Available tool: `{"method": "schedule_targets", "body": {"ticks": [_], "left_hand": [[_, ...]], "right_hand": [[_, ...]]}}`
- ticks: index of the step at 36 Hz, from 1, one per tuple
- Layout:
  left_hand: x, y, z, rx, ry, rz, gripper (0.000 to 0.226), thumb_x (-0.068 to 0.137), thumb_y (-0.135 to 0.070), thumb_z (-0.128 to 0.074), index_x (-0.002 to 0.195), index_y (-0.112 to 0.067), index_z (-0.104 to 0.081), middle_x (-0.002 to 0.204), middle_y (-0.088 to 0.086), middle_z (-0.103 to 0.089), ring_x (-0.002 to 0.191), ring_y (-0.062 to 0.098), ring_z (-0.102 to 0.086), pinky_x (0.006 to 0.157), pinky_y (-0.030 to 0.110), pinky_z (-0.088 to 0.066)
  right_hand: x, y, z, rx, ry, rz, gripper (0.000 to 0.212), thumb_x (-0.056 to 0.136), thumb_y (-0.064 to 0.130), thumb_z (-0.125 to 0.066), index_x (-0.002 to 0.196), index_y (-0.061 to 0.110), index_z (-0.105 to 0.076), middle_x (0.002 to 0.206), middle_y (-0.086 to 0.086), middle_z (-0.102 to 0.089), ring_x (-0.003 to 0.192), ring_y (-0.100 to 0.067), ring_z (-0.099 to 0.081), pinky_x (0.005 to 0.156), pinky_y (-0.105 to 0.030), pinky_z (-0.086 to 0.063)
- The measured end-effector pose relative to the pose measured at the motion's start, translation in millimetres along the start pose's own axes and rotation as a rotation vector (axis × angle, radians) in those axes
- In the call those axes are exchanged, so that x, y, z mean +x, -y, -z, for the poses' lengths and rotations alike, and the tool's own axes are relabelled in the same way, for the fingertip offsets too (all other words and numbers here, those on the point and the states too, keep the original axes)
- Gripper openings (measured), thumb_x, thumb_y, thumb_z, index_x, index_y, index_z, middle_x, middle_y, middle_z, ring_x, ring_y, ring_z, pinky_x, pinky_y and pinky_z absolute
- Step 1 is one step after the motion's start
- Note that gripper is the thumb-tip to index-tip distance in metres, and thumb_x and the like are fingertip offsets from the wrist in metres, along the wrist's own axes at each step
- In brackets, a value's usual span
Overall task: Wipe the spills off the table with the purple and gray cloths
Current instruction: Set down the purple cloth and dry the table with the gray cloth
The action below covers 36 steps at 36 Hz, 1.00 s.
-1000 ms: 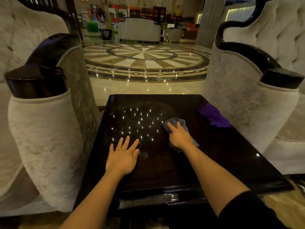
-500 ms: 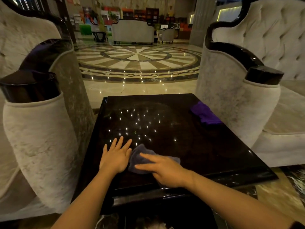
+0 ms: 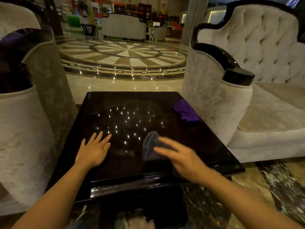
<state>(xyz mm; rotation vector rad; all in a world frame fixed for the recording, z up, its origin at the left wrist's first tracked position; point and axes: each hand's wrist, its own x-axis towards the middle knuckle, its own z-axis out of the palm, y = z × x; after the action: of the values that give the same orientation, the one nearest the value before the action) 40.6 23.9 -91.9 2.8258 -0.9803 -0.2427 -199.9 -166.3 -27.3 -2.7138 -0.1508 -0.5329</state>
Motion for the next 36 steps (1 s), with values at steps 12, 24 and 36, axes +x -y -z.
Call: {"method": "schedule_targets", "body": {"ticks": [12,24,36], "left_hand": [[0,-2,0,0.010,-0.014,0.013,0.047,0.096,-0.042,-0.014,0.142,-0.035,-0.007,0.156,0.001,-0.001,0.143,0.020,0.003,0.115,0.048,-0.003],[1,-5,0,0.032,-0.019,0.013,0.047,0.096,-0.041,-0.014,0.142,-0.035,-0.007,0.156,0.003,-0.003,0.143,0.024,0.002,0.114,0.051,-0.003],[-3,-3,-1,0.022,0.010,0.009,0.048,0.096,-0.042,-0.011,0.142,-0.034,-0.003,0.156,0.003,0.001,0.143,0.023,0.005,0.115,0.049,-0.001]], "right_hand": [[20,-164,6,-0.059,0.104,-0.735,0.054,0.093,0.022,-0.049,0.141,0.022,-0.026,0.155,-0.017,-0.007,0.140,-0.033,-0.016,0.114,-0.038,-0.015],[57,-148,-29,-0.063,0.217,-0.770,0.055,0.093,0.031,-0.042,0.142,0.034,-0.017,0.156,-0.009,-0.005,0.141,-0.033,-0.011,0.112,-0.045,-0.014],[65,-25,-78,-0.059,0.356,-0.382,0.055,0.095,0.030,-0.041,0.142,0.034,-0.012,0.156,-0.007,-0.005,0.143,-0.026,-0.007,0.115,-0.036,-0.009]]}}
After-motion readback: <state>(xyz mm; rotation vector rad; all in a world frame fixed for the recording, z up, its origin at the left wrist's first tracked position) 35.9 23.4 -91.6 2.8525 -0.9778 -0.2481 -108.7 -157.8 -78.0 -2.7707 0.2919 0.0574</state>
